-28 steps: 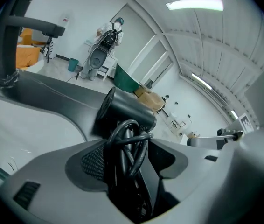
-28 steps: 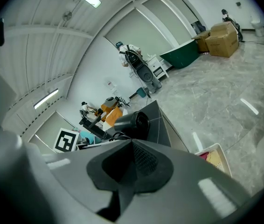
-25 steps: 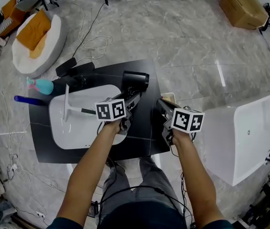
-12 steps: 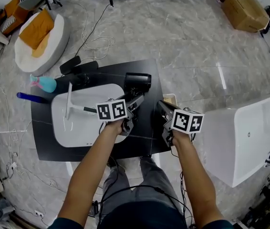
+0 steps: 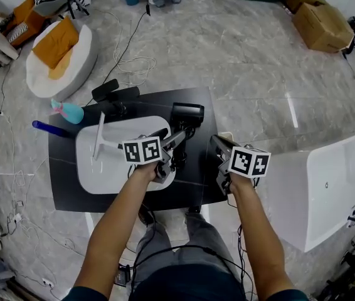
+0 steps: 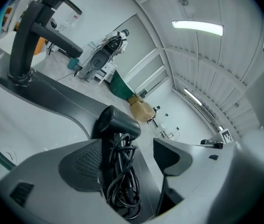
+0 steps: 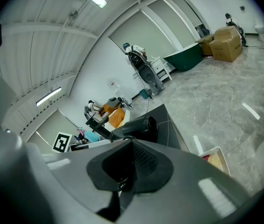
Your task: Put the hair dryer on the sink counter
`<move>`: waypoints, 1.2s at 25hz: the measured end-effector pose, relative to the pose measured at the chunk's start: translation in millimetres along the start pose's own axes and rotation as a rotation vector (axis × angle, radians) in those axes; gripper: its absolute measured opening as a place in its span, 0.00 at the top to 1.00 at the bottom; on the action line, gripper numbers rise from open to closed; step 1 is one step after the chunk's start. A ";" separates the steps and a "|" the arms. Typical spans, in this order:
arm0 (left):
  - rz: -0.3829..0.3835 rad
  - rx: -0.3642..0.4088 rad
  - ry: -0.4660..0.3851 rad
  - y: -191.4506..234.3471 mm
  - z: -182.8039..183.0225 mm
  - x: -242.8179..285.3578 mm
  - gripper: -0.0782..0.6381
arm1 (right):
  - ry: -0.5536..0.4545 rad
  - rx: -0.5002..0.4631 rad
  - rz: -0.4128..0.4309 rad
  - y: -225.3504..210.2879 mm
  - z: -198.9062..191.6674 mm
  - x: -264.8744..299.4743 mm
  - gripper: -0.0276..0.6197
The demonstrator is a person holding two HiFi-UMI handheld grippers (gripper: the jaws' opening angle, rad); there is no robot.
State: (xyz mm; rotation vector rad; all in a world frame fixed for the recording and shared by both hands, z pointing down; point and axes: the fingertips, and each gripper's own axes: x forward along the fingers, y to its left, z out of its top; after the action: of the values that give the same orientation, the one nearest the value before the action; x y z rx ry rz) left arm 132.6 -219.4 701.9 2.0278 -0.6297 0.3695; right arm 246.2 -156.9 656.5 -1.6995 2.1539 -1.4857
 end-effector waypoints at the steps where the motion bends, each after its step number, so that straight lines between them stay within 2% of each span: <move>1: 0.003 0.003 -0.007 0.1 1.5 -7.8 0.43 | 0.000 -0.004 0.004 4.8 0.5 -0.7 0.94; 6: 0.014 0.041 -0.061 -7.7 17.9 -66.1 0.45 | -0.007 -0.029 0.021 32.8 7.2 -13.9 0.94; 11: -0.026 0.104 -0.152 -20.3 50.2 -145.0 0.67 | -0.039 -0.059 0.050 69.7 19.8 -25.0 0.94; 18: -0.018 0.154 -0.323 -30.2 76.7 -263.3 0.87 | -0.067 -0.106 0.101 123.2 27.0 -38.1 0.94; 24: 0.035 0.336 -0.409 -45.1 84.3 -352.2 0.88 | -0.093 -0.198 0.156 184.1 41.5 -54.5 0.94; 30: 0.071 0.384 -0.518 -46.3 92.9 -426.8 0.88 | -0.101 -0.262 0.177 223.3 44.7 -66.2 0.94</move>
State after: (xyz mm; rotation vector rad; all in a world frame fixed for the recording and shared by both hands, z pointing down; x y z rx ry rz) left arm -191.2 -159.0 411.3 2.4993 -1.0080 -0.0081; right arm 131.3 -145.7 449.4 -1.5603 2.4570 -1.0925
